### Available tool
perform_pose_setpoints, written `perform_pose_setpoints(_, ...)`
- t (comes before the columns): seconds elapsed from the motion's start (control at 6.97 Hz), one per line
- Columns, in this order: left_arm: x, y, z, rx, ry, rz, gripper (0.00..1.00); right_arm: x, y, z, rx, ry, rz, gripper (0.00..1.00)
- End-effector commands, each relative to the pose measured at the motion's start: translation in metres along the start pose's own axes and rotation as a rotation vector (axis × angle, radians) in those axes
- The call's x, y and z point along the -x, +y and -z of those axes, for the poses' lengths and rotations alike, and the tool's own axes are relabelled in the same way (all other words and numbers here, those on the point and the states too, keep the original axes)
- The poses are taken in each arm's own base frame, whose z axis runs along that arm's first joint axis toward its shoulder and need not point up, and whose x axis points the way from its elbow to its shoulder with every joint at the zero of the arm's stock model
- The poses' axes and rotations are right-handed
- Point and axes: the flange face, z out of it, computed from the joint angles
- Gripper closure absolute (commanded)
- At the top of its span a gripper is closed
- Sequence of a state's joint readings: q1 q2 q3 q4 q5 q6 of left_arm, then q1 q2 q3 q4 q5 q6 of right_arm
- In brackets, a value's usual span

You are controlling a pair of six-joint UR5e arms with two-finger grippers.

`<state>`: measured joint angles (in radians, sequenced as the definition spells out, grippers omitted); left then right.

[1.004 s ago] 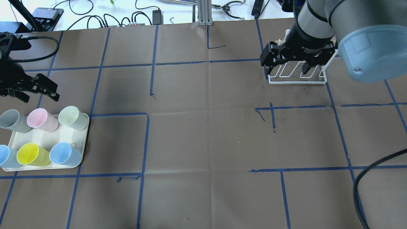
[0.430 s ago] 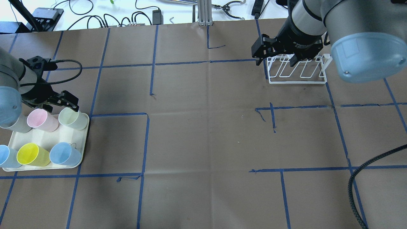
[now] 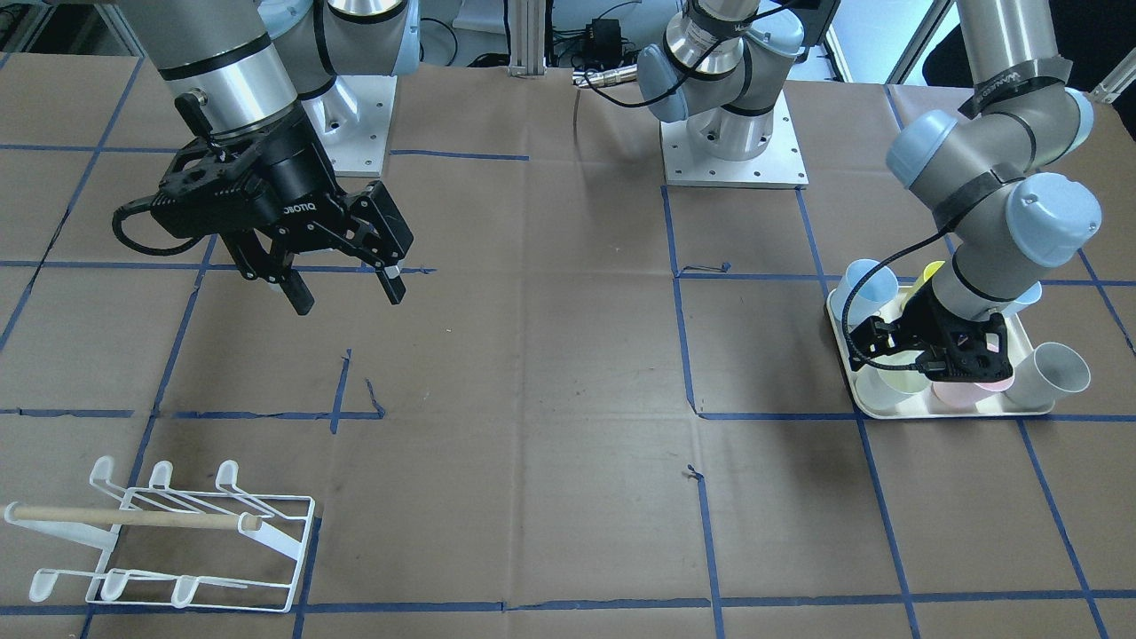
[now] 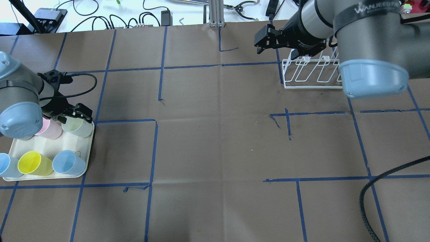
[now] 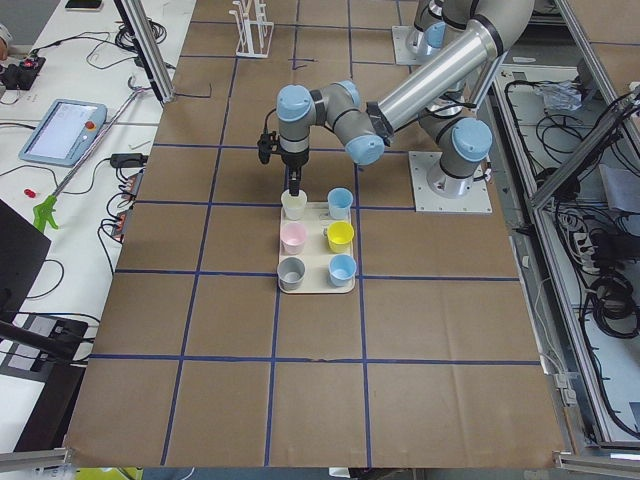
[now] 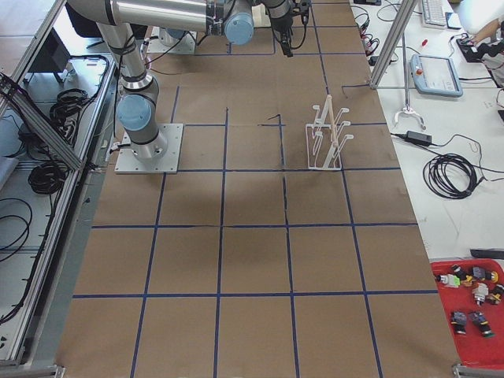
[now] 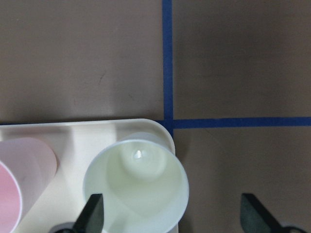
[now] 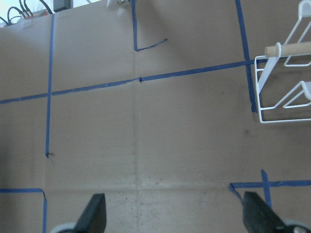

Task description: Transfer IKEA cup to right arm and place on rack

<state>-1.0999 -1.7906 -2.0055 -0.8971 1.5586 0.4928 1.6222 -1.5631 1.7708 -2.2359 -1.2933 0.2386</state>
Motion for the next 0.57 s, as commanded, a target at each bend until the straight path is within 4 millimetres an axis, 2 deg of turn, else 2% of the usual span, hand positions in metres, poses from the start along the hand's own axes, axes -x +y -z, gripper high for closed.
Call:
perform_pose_setpoints(0.0, -0.002, 0.004, -0.010, 0.011, 0.001, -0.003, 0.01, 0.007, 0.012, -0.007, -0.157, -0.182, -0.144, 0.00)
perform_pose_setpoints(0.14, -0.001, 0.004, -0.011, 0.013, 0.000, -0.001, 0.01, 0.008, 0.023, -0.011, -0.203, -0.276, -0.243, 0.00)
perform_pose_setpoints(0.29, -0.001, 0.003, -0.009, 0.011, -0.006, -0.007, 0.24, 0.006, 0.037, -0.015, -0.248, -0.335, -0.340, 0.00)
perform_pose_setpoints(0.43, 0.000, 0.003, -0.008, 0.010, -0.010, -0.007, 0.57, 0.006, 0.047, -0.017, -0.276, -0.422, -0.420, 0.00)
